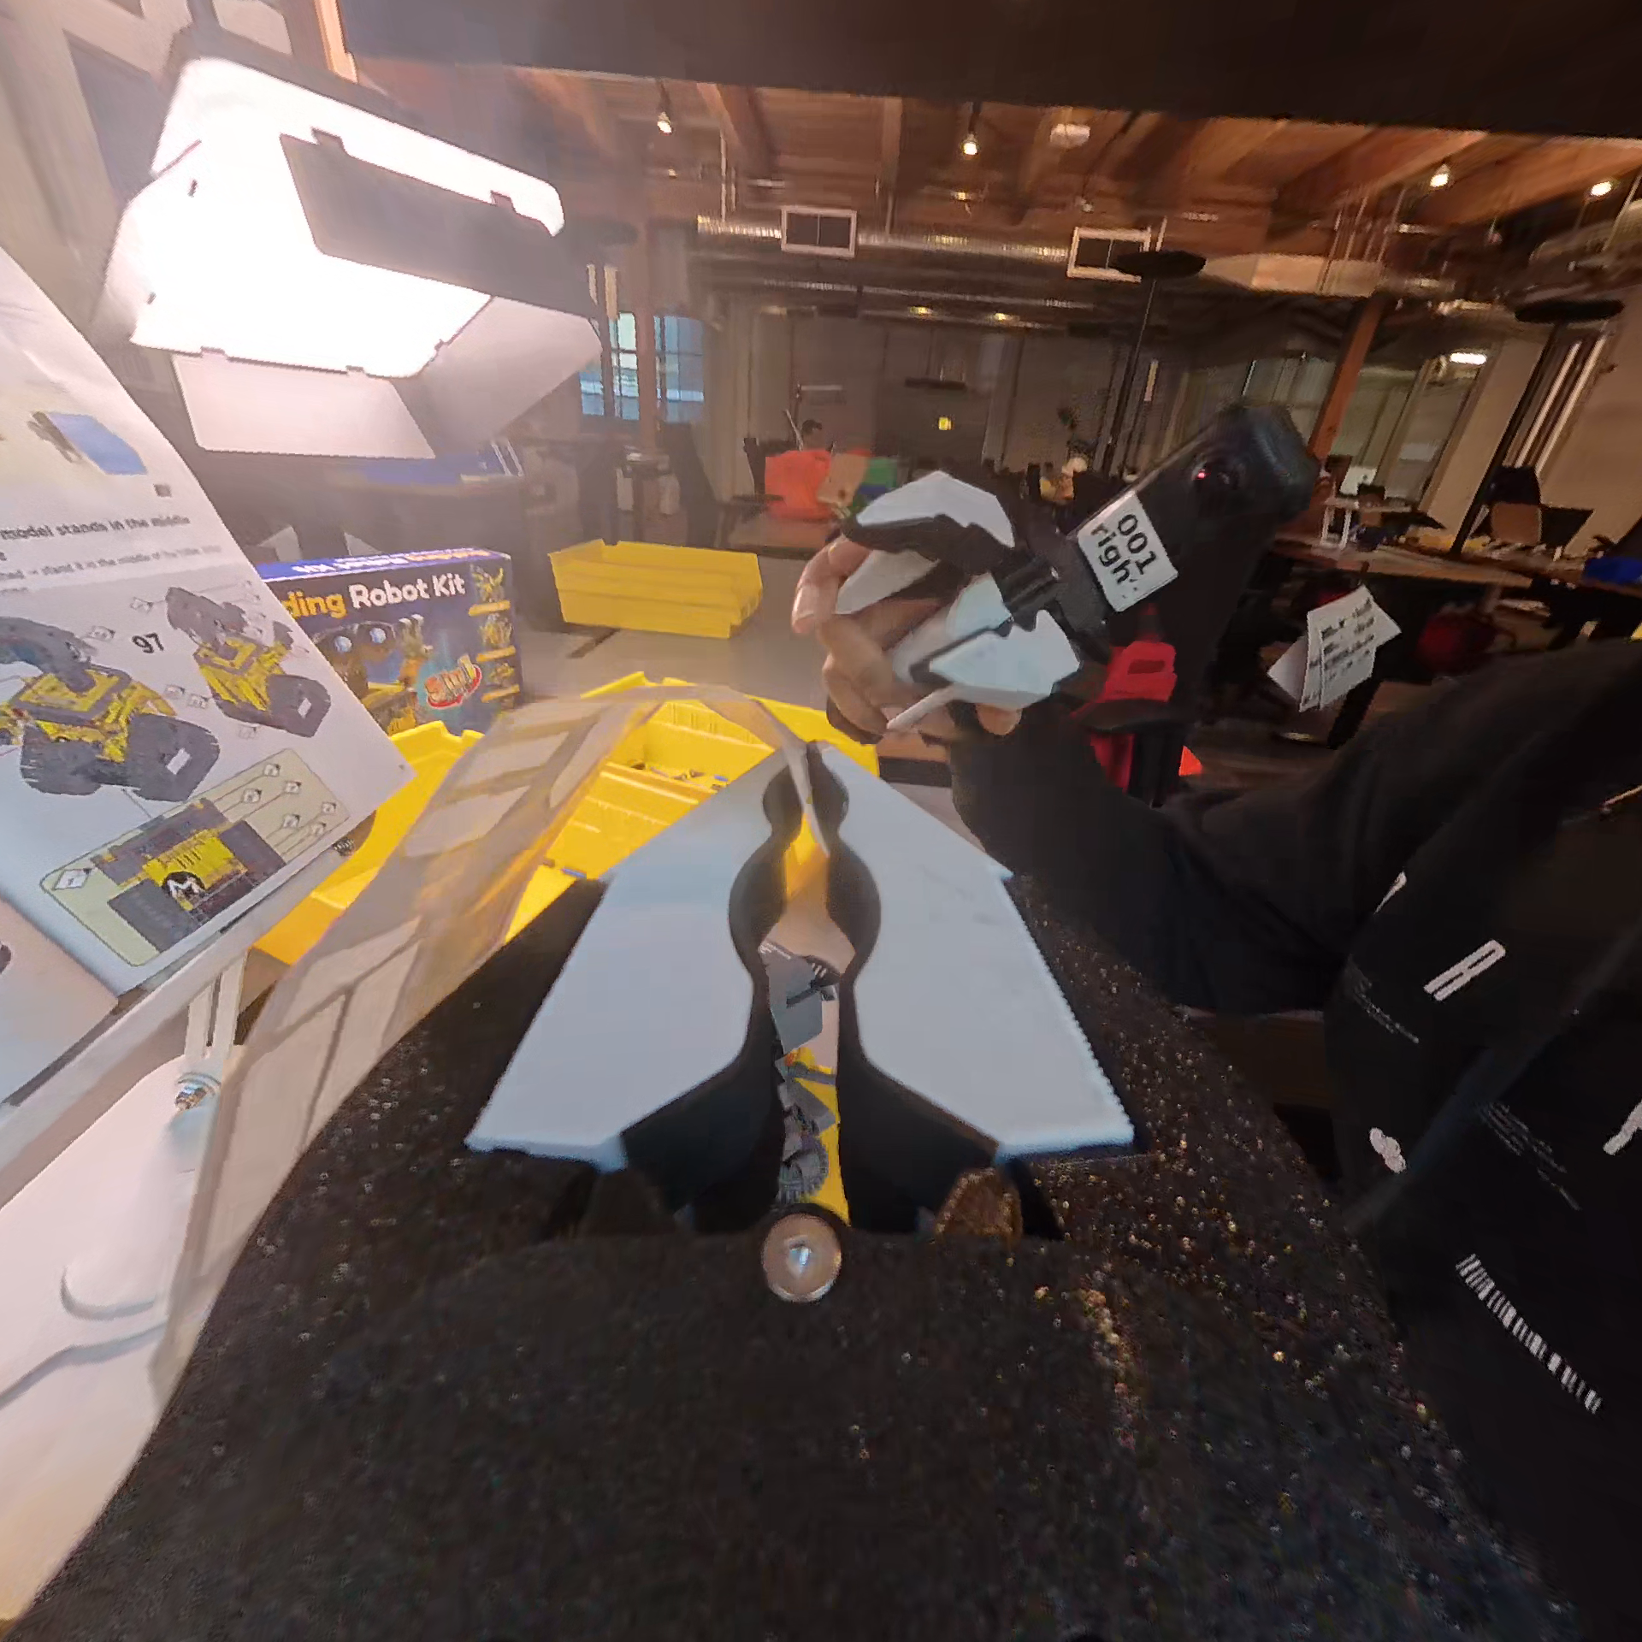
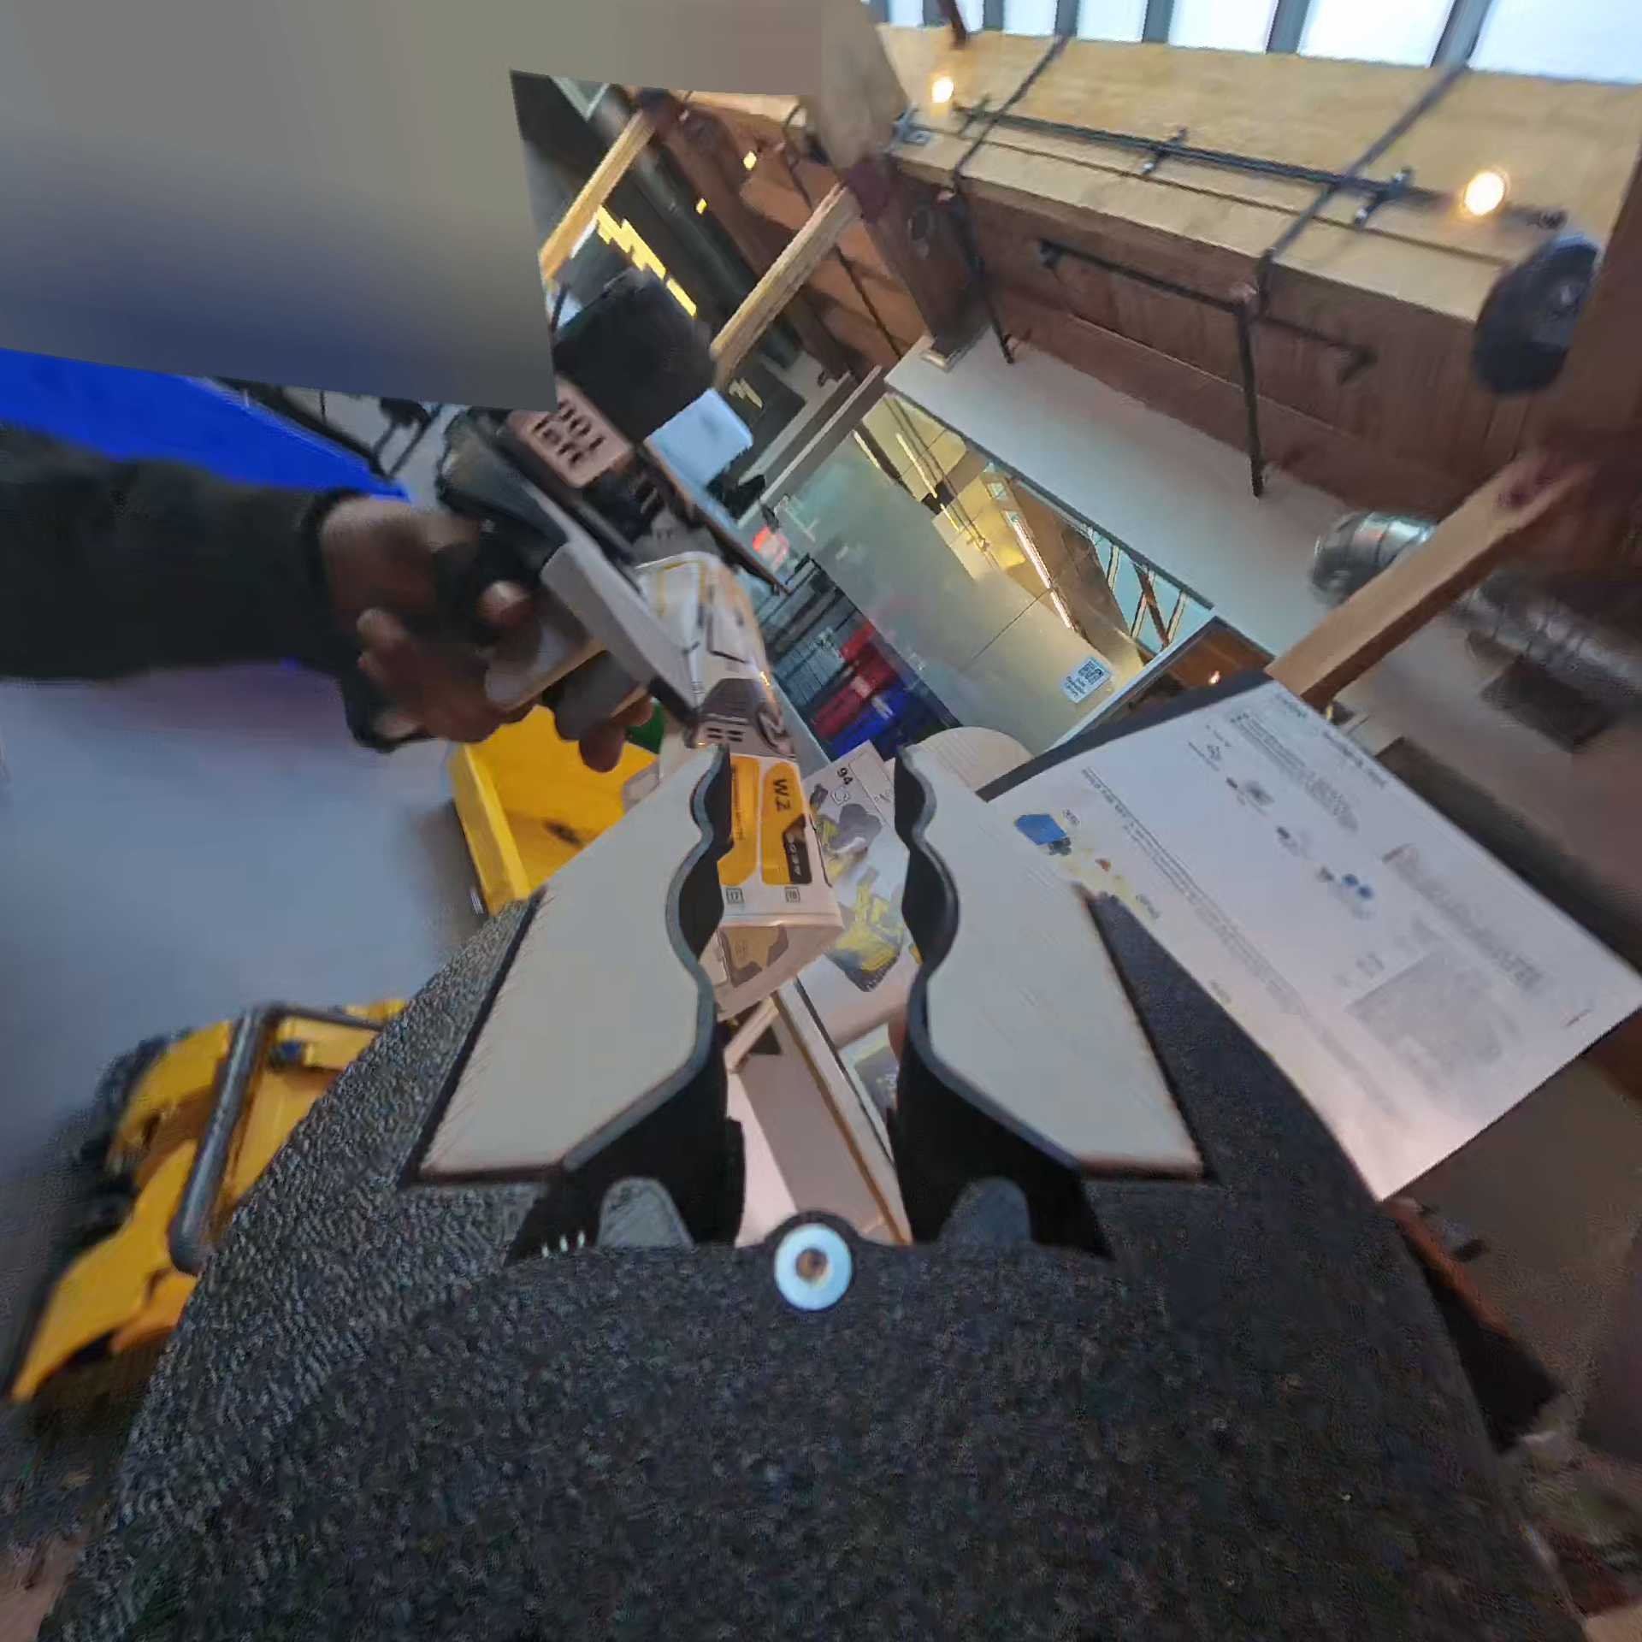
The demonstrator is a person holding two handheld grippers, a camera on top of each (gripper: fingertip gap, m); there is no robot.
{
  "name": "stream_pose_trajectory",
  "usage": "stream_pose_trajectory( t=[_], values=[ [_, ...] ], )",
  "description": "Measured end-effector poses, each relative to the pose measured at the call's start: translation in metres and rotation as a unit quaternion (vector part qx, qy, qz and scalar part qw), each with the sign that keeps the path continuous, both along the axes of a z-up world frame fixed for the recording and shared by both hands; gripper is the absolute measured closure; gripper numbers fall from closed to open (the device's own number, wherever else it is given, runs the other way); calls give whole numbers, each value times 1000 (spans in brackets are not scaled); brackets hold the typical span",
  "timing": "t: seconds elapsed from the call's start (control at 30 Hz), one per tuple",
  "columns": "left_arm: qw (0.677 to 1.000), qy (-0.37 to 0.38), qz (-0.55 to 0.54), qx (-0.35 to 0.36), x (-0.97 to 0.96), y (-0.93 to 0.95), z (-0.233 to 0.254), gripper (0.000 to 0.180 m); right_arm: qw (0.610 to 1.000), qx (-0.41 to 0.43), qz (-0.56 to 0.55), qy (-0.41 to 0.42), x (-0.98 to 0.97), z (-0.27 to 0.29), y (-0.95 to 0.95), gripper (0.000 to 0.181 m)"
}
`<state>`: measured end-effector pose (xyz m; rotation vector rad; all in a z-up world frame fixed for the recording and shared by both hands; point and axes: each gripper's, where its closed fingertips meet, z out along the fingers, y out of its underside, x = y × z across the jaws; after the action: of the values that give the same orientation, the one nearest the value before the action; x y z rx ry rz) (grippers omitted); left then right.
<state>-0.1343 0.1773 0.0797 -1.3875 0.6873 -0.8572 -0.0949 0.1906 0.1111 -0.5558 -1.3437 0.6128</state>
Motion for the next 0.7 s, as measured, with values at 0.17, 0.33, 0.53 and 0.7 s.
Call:
stream_pose_trajectory(
  t=[0.17, 0.33, 0.53, 0.7],
  values=[
    [997, 64, -34, 3, 27, -9, -18, 180, 991, 87, -12, -100, -30, -51, -16, 143],
    [995, 84, -35, 29, 32, -15, -17, 180, 993, 52, 23, -101, -34, -57, -22, 163],
    [992, 100, -26, 78, 31, -19, -14, 180, 994, -9, 67, -89, -35, -53, -30, 167],
    [982, 150, 1, 117, 33, -20, -16, 180, 977, -101, 139, -125, -29, -57, -39, 158]
  ],
)
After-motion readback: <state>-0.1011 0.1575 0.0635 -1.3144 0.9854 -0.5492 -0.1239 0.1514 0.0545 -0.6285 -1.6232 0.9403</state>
